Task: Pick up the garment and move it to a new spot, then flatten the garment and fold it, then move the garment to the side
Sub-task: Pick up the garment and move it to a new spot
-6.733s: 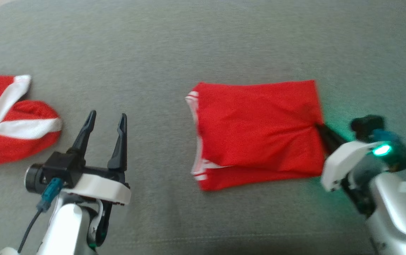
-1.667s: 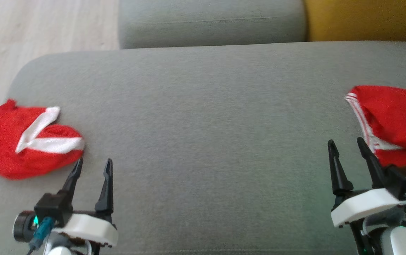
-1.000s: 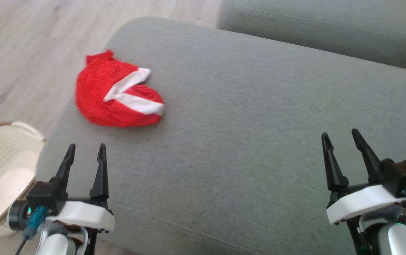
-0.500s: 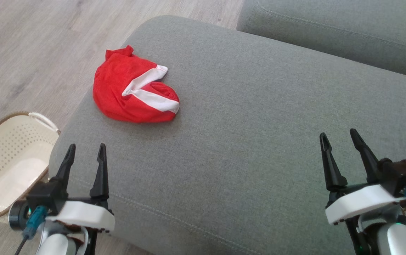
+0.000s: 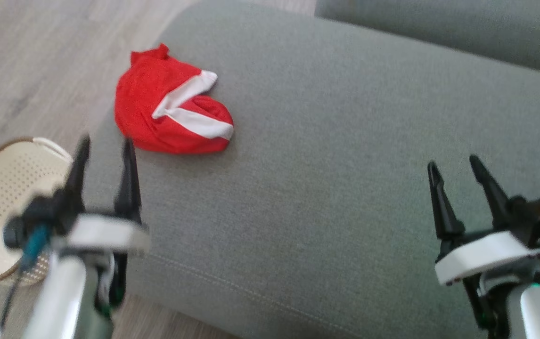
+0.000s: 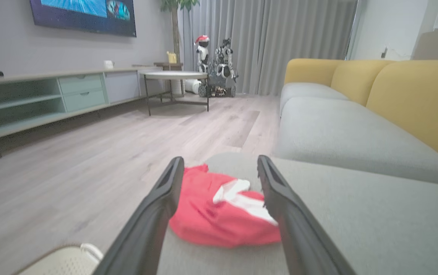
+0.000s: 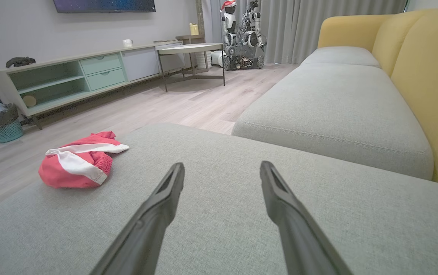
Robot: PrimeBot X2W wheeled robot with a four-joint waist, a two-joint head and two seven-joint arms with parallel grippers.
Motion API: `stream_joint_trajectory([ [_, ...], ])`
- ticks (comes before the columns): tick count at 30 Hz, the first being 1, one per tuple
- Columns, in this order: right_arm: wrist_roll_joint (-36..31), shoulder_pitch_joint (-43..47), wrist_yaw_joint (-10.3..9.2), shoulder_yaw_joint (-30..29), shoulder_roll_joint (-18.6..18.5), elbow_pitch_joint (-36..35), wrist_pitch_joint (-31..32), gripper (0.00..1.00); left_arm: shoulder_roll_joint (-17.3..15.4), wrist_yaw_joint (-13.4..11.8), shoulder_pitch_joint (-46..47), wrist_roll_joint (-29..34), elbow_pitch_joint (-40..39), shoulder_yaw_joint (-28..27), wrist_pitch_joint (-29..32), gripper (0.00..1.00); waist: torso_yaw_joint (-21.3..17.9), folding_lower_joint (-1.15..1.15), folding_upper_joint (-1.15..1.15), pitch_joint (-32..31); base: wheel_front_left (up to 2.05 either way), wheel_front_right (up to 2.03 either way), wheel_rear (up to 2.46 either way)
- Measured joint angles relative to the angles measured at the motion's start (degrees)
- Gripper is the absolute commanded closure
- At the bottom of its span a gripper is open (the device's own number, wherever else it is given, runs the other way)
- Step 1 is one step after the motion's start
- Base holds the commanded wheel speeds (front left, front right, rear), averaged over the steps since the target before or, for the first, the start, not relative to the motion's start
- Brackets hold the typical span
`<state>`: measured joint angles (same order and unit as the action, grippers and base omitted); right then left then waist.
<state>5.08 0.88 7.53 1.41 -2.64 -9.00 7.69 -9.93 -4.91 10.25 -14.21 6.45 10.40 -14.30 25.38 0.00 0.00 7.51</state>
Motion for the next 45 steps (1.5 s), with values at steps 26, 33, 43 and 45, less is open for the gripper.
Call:
stream_joint_trajectory([
  [26,-0.63,-10.04,0.00,1.05,-3.54,-4.64,3.88,0.00,2.11,10.53,40.58,-6.21,63.06,-3.64,5.64,1.00,-10.36,0.00,0.00,17.30,0.00,0.00,0.00],
  [33,-0.12,-10.04,0.00,-0.04,-3.23,-3.37,2.31,0.00,1.18,10.98,41.55,-8.11,64.46,-4.46,0.87,1.00,-10.52,0.00,0.00,16.07,0.00,0.00,0.00],
  [43,0.57,-9.38,0.00,0.08,-1.69,0.44,-0.74,0.00,-3.05,6.68,34.31,-4.52,42.42,-8.35,0.00,1.00,-11.31,0.00,0.00,9.28,0.00,0.00,0.00],
  [45,1.04,-8.99,0.00,0.22,-1.63,1.05,-1.19,0.00,-3.12,6.34,29.89,-3.67,37.99,-9.43,0.00,1.00,-11.82,0.00,0.00,7.77,0.00,0.00,0.00],
])
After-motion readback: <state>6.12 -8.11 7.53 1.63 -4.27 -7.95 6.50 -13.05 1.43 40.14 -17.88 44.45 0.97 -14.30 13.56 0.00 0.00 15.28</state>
